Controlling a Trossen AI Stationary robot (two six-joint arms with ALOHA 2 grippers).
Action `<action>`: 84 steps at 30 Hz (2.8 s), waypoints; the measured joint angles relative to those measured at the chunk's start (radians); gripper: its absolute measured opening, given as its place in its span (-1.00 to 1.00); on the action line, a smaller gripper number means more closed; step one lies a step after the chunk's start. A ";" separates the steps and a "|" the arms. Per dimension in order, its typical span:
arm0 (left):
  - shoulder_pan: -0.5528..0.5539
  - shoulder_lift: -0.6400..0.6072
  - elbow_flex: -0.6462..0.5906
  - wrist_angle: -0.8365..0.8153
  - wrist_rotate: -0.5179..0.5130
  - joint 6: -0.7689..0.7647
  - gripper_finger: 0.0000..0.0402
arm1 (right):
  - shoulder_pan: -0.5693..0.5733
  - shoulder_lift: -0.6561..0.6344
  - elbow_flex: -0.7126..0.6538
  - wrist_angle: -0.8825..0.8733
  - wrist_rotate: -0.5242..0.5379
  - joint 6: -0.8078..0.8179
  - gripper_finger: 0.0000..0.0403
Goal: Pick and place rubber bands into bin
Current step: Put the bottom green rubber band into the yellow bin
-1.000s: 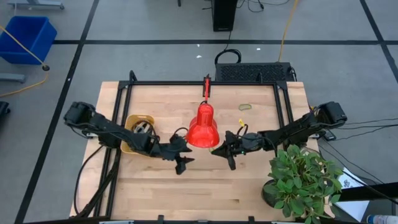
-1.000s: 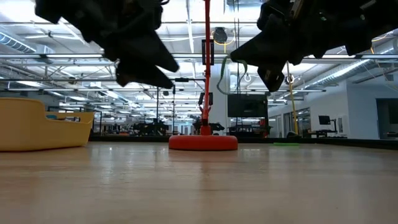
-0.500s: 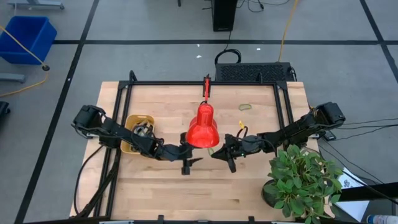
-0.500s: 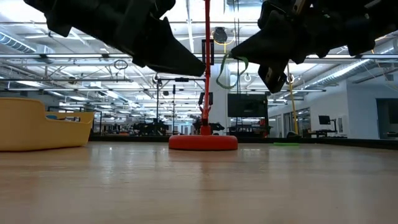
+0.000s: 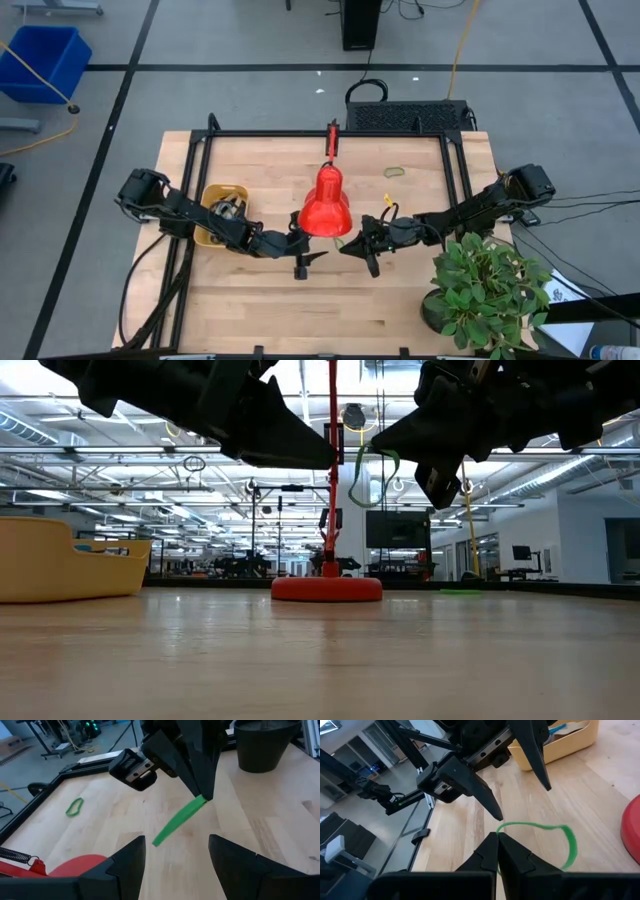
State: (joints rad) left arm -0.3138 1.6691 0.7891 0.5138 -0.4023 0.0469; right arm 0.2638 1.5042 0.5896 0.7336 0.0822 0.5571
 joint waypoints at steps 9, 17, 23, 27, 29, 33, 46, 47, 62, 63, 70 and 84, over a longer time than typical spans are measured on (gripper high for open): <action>0.000 0.000 0.000 0.019 -0.037 -0.003 0.12 | 0.000 0.000 0.000 0.004 0.000 0.000 -1.00; -0.023 0.000 0.000 0.020 -0.039 0.013 0.12 | 0.000 0.000 0.000 0.026 0.000 0.000 -1.00; -0.036 0.000 0.000 0.020 -0.066 0.027 0.12 | 0.000 0.000 0.000 0.026 0.000 0.000 -1.00; -0.035 0.000 0.000 0.020 -0.088 0.027 0.12 | 0.000 0.000 0.000 0.026 0.000 0.006 -1.00; -0.035 0.000 0.000 0.021 -0.096 0.027 0.12 | 0.000 0.000 0.000 0.026 0.000 0.011 -1.00; -0.036 0.017 0.002 0.038 -0.096 0.028 0.12 | 0.000 0.000 0.000 0.026 0.000 0.010 -1.00; -0.035 0.197 0.191 0.047 -0.131 0.163 0.12 | 0.000 -0.001 0.000 0.041 -0.004 0.010 -1.00; -0.034 0.202 0.203 0.035 -0.131 0.165 0.12 | 0.000 -0.001 0.000 0.040 -0.005 0.014 -1.00; -0.027 0.209 0.227 -0.027 -0.123 0.101 0.05 | 0.027 -0.001 0.000 0.041 -0.005 0.003 -1.00; -0.028 0.209 0.227 -0.026 -0.123 0.100 0.01 | 0.027 -0.001 0.000 0.041 -0.005 0.004 -1.00; -0.028 0.209 0.227 -0.024 -0.123 0.071 -0.55 | 0.027 -0.001 0.000 0.041 -0.005 0.003 -1.00; -0.028 0.209 0.227 -0.024 -0.096 0.021 -0.97 | 0.027 -0.001 0.000 0.069 -0.005 -0.004 -0.95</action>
State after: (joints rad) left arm -0.3416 1.8778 1.0157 0.4896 -0.4980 0.0676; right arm 0.2905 1.5036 0.5896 0.8022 0.0769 0.5529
